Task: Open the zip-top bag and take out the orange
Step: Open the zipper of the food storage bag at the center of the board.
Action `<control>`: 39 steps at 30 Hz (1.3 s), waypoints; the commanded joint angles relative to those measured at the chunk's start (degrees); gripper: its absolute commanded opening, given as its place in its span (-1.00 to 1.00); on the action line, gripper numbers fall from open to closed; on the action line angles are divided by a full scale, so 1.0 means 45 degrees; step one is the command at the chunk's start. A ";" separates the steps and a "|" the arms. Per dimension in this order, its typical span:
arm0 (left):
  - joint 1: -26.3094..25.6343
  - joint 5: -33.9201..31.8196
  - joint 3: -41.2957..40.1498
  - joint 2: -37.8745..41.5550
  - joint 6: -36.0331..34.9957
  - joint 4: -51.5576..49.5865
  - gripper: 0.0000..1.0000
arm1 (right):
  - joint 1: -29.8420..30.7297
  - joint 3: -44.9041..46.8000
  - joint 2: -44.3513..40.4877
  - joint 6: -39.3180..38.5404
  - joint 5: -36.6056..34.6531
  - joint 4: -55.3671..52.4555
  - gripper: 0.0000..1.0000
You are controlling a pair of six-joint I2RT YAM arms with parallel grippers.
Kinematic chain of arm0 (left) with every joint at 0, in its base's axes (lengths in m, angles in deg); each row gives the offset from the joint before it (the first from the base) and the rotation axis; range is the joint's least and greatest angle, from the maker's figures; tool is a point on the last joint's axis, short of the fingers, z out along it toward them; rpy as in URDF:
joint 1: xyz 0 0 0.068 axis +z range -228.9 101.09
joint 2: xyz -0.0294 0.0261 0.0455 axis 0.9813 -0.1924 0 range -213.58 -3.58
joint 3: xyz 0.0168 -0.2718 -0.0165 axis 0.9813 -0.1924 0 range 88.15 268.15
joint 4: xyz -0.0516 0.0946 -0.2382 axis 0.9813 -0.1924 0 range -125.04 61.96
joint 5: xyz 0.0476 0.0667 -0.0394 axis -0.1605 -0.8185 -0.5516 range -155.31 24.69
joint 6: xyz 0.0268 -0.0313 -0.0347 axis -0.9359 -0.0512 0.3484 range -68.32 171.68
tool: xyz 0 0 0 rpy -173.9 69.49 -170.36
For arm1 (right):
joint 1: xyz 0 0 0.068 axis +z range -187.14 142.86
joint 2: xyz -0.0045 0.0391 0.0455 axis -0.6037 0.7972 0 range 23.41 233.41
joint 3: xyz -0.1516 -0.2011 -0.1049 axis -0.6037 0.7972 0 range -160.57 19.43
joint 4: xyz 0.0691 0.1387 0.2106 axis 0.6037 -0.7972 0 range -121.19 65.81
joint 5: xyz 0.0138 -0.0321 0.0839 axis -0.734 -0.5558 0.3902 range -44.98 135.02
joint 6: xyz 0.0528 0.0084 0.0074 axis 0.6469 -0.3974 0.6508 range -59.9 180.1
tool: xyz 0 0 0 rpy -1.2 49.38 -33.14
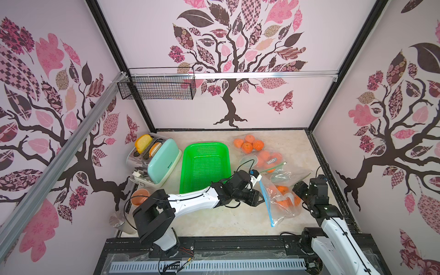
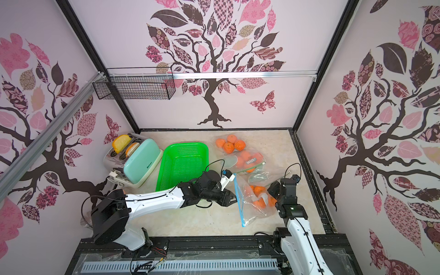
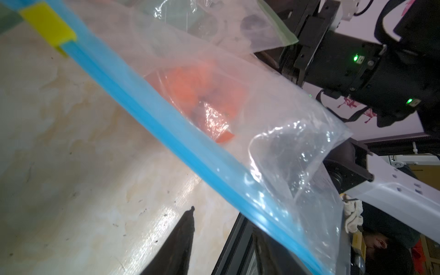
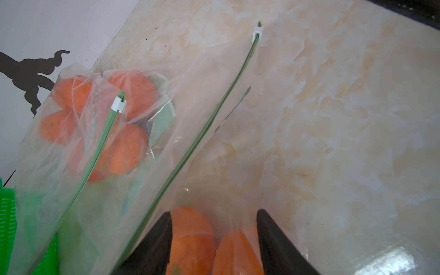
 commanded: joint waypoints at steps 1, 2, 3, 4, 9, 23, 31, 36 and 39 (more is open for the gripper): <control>0.0146 -0.0170 0.0484 -0.0573 0.0066 0.0711 -0.12 | 0.0020 -0.0166 -0.0143 -0.0007 0.0177 -0.0241 0.18; 0.0155 -0.0159 0.0574 -0.0673 0.0142 0.0957 -0.11 | 0.0021 -0.0140 -0.0134 -0.0026 0.0195 -0.0222 0.18; 0.0173 -0.0177 0.0716 -0.0791 0.0318 0.1112 -0.09 | 0.0020 -0.0132 -0.0138 -0.0045 0.0221 -0.0184 0.17; 0.0211 -0.0135 0.0891 -0.0913 0.0467 0.1156 -0.08 | 0.0027 -0.0133 -0.0106 -0.0046 0.0249 -0.0156 0.17; 0.0215 0.0064 0.1976 -0.1955 0.0884 0.0750 -0.05 | 0.0035 -0.0127 0.0040 -0.0085 0.0375 -0.0056 0.17; -0.0598 -0.1378 0.3671 -0.3572 0.0716 -0.1155 -0.21 | 0.0040 0.0166 0.0002 -0.0163 0.0449 0.0198 0.16; -0.0598 -0.2797 0.2637 -0.2206 0.0141 -0.2011 -0.77 | 0.0040 0.0170 0.0167 -0.0325 -0.0059 0.0276 0.00; -0.0343 -0.3629 0.1088 -0.1158 -0.0378 -0.2822 -0.98 | 0.0042 0.0137 0.0422 -0.0485 0.0282 0.0333 -0.14; 0.0232 -0.3241 0.0226 -0.0865 -0.0686 -0.2862 -1.00 | 0.0040 0.0032 0.0685 -0.0649 0.1238 0.0355 0.03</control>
